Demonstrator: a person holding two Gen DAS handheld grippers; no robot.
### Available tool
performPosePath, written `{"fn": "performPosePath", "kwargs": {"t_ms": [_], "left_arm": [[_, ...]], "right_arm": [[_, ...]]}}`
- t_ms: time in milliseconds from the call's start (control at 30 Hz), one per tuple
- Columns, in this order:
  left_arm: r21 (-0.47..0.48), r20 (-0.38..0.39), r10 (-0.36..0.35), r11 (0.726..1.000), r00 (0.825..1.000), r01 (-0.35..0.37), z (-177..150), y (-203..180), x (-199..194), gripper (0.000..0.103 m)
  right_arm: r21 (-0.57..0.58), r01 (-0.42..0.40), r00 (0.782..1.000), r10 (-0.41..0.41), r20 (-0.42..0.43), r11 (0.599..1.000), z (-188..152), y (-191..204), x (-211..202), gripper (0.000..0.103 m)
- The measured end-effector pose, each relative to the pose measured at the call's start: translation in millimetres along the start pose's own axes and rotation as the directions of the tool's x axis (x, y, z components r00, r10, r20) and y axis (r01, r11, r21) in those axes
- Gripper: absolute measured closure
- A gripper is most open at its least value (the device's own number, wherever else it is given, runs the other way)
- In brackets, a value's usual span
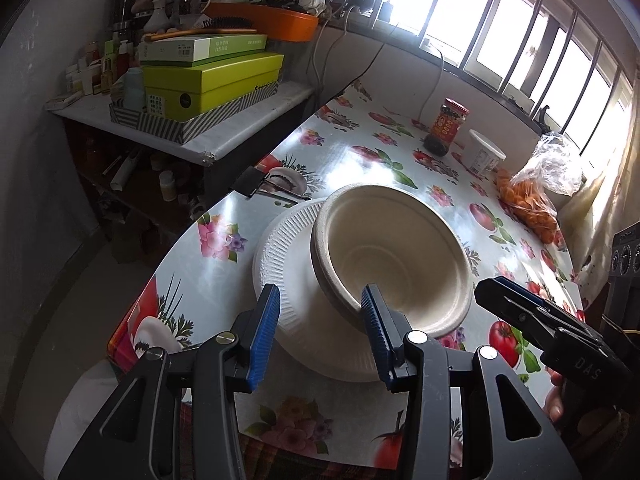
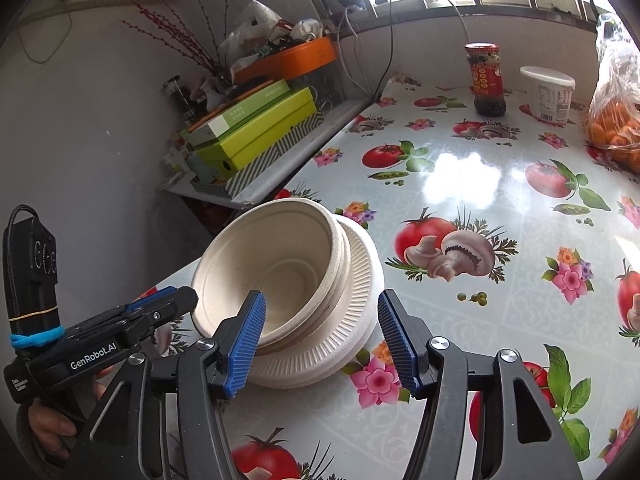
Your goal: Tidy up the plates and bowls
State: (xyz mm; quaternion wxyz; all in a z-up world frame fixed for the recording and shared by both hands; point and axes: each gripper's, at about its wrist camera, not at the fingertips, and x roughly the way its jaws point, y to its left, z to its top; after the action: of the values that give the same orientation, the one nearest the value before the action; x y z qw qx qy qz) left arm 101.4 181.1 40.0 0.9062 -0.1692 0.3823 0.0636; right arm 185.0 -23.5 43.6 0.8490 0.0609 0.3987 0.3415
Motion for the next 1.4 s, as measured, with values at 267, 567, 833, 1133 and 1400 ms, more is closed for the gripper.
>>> {"fn": "performPosePath", "kwargs": {"t_ms": [267, 567, 833, 1133, 1400], "left_arm": [[0.001, 0.022, 0.006, 1.0, 1.0, -0.006, -19, -1, -20, 0.059], [0.043, 0.035, 0.068, 0.997, 0.997, -0.07, -52, -12, -22, 0.059], [0.126, 0.044, 0.119, 0.984, 0.992, -0.124, -82, -32, -16, 0.059], [0.126, 0.029, 0.14, 0.982, 0.99, -0.142, -101, -32, -6, 0.059], [0.133, 0.015, 0.156, 0.979, 0.988, -0.156, -114, -32, 1, 0.059]], "right_arm": [[-0.02, 0.014, 0.999, -0.013, 0.035, 1.0, -16, 8, -24, 0.044], [-0.059, 0.074, 0.997, -0.072, 0.035, 0.996, -50, 10, -35, 0.043], [-0.1, 0.167, 0.985, -0.161, 0.066, 0.981, -77, 12, -44, 0.043], [-0.119, 0.22, 0.975, -0.216, 0.044, 0.968, -95, 11, -40, 0.042], [-0.143, 0.265, 0.964, -0.266, 0.017, 0.953, -107, 14, -31, 0.041]]}}
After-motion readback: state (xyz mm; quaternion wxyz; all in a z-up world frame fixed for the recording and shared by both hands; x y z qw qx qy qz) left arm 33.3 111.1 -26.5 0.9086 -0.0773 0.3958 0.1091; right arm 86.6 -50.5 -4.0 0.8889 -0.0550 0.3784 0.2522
